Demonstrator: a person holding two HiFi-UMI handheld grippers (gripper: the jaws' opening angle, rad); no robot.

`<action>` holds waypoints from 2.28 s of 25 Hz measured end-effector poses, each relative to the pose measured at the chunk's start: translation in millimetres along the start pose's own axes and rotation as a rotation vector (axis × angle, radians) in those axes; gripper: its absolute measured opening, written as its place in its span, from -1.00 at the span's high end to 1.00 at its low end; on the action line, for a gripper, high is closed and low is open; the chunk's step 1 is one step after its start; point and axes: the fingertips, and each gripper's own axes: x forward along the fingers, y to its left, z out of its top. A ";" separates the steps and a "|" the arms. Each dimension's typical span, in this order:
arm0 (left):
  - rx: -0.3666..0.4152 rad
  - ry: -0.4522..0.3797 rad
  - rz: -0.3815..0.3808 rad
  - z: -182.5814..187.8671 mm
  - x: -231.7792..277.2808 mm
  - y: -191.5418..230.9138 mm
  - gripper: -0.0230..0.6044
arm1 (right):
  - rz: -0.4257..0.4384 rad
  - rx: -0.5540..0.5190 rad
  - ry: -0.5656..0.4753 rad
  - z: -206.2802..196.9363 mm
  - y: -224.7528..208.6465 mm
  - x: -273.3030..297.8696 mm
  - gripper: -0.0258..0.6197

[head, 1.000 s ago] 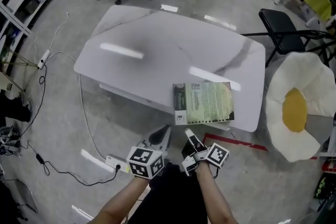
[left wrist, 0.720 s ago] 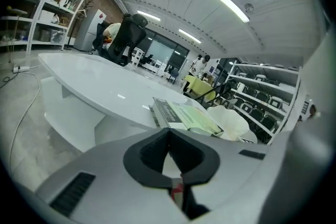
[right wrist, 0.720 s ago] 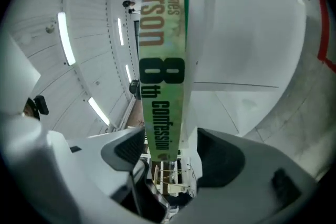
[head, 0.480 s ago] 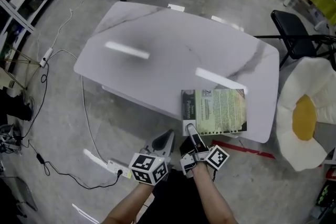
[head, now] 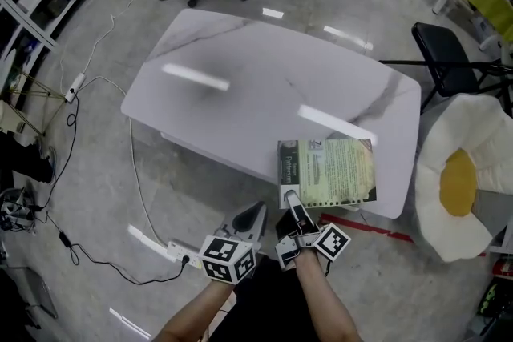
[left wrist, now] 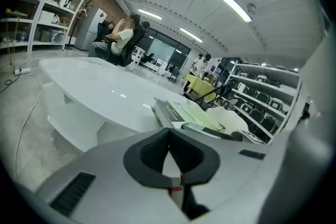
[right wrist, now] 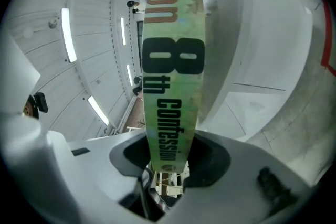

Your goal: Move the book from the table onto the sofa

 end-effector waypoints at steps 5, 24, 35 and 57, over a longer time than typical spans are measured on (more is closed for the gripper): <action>0.042 -0.001 -0.006 27.5 -13.9 -19.7 0.89 | -0.007 -0.039 0.033 -0.5 35.1 -2.5 0.40; 0.010 -0.023 -0.018 151.9 -84.6 -99.4 0.90 | 0.028 -0.053 0.020 17.2 215.6 -32.4 0.40; 0.023 -0.040 -0.043 202.9 -129.2 -151.2 0.90 | 0.027 -0.055 0.021 12.0 295.1 -62.1 0.41; 0.066 -0.013 -0.160 211.2 -214.8 -219.2 0.90 | 0.025 -0.010 -0.050 -37.4 373.7 -148.9 0.41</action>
